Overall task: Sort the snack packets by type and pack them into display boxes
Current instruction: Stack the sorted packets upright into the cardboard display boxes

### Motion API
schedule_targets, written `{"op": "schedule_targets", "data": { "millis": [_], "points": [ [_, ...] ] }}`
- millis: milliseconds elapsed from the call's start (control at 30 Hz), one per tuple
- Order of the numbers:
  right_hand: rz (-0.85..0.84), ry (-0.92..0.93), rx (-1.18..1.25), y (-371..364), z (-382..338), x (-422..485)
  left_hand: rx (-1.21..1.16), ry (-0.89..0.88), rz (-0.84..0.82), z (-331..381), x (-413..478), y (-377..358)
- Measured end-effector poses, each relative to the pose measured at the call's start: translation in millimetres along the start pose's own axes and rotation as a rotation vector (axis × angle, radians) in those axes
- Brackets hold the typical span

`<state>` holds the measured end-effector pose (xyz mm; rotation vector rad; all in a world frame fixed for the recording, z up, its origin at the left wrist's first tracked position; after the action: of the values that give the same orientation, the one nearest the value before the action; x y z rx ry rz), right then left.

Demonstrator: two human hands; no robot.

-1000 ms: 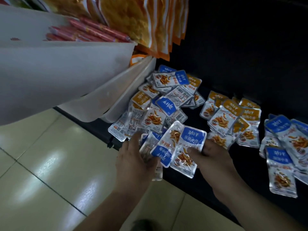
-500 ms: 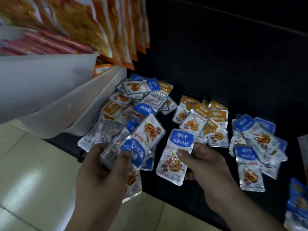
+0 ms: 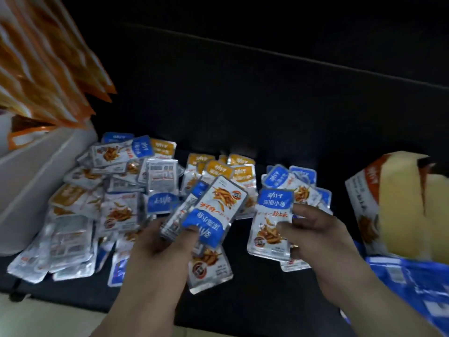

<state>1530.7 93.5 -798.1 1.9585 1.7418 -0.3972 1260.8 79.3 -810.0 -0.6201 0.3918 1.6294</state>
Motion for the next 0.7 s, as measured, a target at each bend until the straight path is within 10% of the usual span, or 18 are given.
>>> {"op": "schedule_targets", "data": {
  "millis": [700],
  "points": [
    [0.251, 0.002, -0.671, 80, 48, 28, 0.195, -0.014, -0.237, -22, 12, -95]
  ]
}}
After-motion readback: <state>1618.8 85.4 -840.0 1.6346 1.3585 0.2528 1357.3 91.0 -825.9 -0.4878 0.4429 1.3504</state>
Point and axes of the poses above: each hand's wrist, its own x-axis towards the middle knuckle, its own y-axis out of the back of the hand, z = x × y, the point moved 8 cm from there along x, towards the middle knuckle, and after that the axes turned 11 degrees about -z, right-handed, at the moved point
